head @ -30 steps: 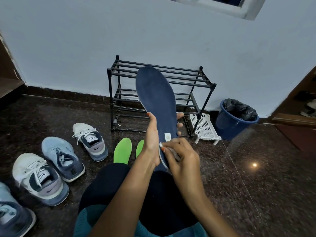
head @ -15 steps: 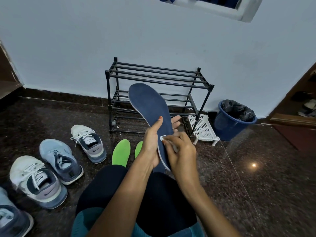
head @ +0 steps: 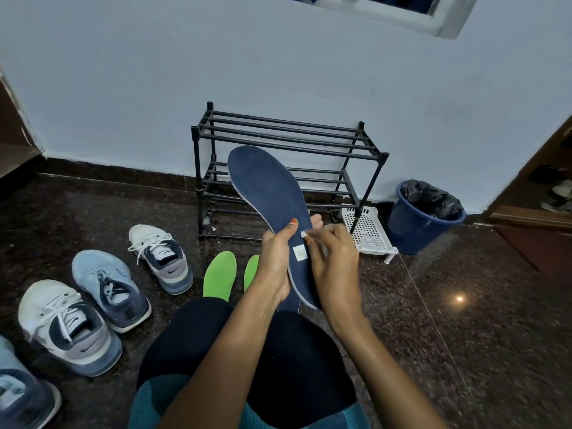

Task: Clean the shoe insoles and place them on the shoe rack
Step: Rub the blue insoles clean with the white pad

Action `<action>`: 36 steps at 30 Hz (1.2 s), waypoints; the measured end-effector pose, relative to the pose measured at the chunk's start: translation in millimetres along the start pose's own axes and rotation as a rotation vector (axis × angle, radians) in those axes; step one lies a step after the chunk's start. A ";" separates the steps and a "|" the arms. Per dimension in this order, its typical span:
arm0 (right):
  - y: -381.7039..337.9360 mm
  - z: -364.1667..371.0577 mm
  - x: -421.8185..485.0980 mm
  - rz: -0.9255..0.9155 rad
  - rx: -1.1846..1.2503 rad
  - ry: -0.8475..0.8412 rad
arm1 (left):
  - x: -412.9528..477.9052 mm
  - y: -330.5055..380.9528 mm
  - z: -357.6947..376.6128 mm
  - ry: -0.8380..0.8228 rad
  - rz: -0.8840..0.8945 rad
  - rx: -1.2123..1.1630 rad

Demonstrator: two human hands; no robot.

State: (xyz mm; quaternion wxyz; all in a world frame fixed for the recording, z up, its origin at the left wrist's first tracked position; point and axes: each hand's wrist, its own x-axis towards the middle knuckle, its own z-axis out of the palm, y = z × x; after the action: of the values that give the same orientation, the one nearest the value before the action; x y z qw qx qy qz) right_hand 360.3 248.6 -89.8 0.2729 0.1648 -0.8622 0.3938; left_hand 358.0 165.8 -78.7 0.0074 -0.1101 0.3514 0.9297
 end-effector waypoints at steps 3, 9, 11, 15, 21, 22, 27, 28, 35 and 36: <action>-3.4 2.1 -15.3 -0.021 0.019 -0.020 | 2.4 0.4 0.8 0.042 0.027 -0.023; -4.2 -3.1 -0.7 0.028 0.055 0.001 | 0.3 -0.1 2.8 -0.015 0.015 -0.018; -5.4 -3.2 6.3 0.043 0.057 0.005 | -0.1 -1.0 2.8 -0.008 0.021 -0.036; -3.9 -0.6 2.5 0.039 0.024 0.006 | -0.8 -1.2 2.2 0.004 0.027 -0.015; -4.2 0.0 -15.1 0.033 0.045 -0.013 | 1.0 -0.3 1.6 0.022 0.038 0.018; -4.0 -0.5 -14.3 0.031 0.042 -0.013 | 1.0 -0.2 1.5 0.016 0.038 0.026; -3.7 -4.1 6.4 0.071 0.059 0.006 | -3.0 1.1 4.5 -0.001 0.042 0.056; -4.3 -3.8 8.8 0.074 0.062 -0.003 | -3.5 1.4 4.4 0.010 0.048 0.055; 1.1 -4.7 -6.2 0.065 0.033 -0.011 | -2.0 -1.4 1.8 0.022 0.053 0.105; 1.0 -5.5 -9.7 0.069 0.034 -0.015 | -1.6 -1.1 1.9 0.024 0.058 0.103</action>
State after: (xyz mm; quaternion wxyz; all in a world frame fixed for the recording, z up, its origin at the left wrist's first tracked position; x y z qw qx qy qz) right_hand 369.4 254.2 -93.3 0.2499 0.1426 -0.8625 0.4164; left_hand 359.2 167.9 -77.7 -0.0183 -0.1104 0.4018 0.9089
